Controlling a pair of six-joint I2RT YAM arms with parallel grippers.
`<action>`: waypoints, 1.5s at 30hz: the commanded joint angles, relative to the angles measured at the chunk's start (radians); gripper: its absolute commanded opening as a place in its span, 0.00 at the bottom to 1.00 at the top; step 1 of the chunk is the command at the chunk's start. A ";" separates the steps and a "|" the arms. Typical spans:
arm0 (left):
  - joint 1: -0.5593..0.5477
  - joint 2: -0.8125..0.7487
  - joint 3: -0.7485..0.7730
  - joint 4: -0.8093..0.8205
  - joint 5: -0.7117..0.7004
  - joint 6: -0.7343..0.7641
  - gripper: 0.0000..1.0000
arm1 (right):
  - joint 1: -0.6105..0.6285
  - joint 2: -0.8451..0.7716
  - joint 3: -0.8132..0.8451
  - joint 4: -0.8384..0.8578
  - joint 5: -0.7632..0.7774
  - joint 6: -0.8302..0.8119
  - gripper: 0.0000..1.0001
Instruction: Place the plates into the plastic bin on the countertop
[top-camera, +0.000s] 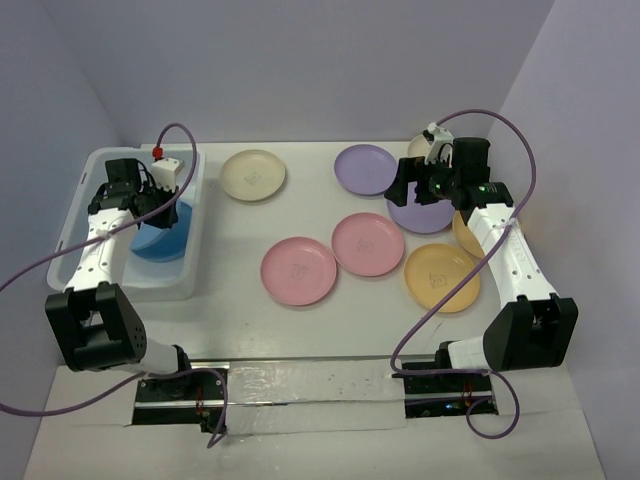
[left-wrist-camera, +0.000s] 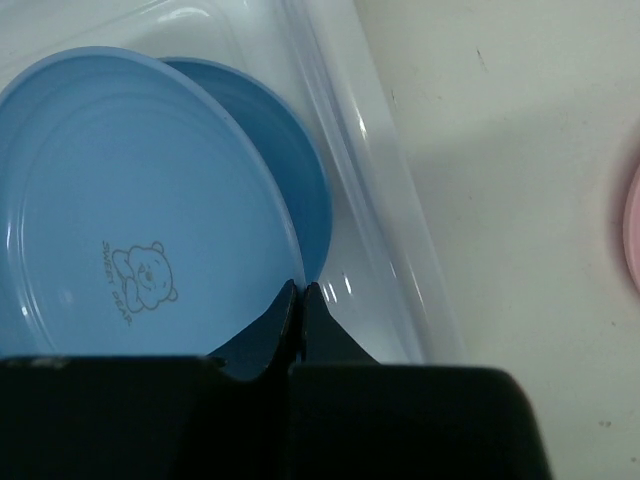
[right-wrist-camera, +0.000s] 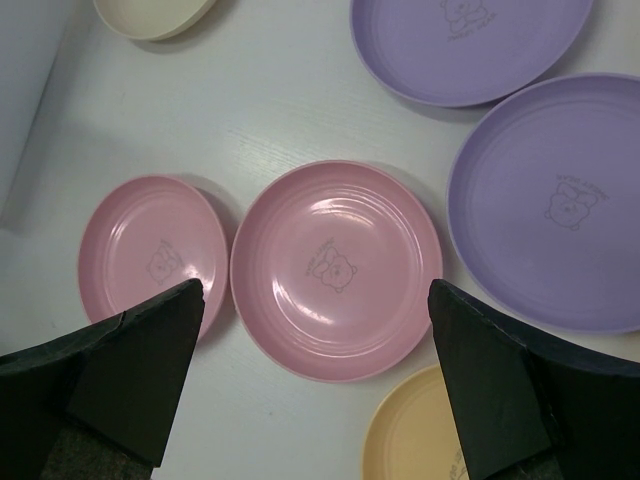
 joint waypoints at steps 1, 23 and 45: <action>0.008 0.043 0.006 0.128 0.046 -0.013 0.00 | -0.003 -0.007 0.033 0.004 -0.006 0.003 1.00; -0.504 -0.145 0.054 -0.059 0.327 0.193 0.76 | -0.003 0.001 0.041 -0.004 -0.006 0.003 1.00; -0.987 0.159 -0.316 0.300 0.058 0.236 0.59 | -0.001 -0.002 0.036 -0.013 0.006 0.003 1.00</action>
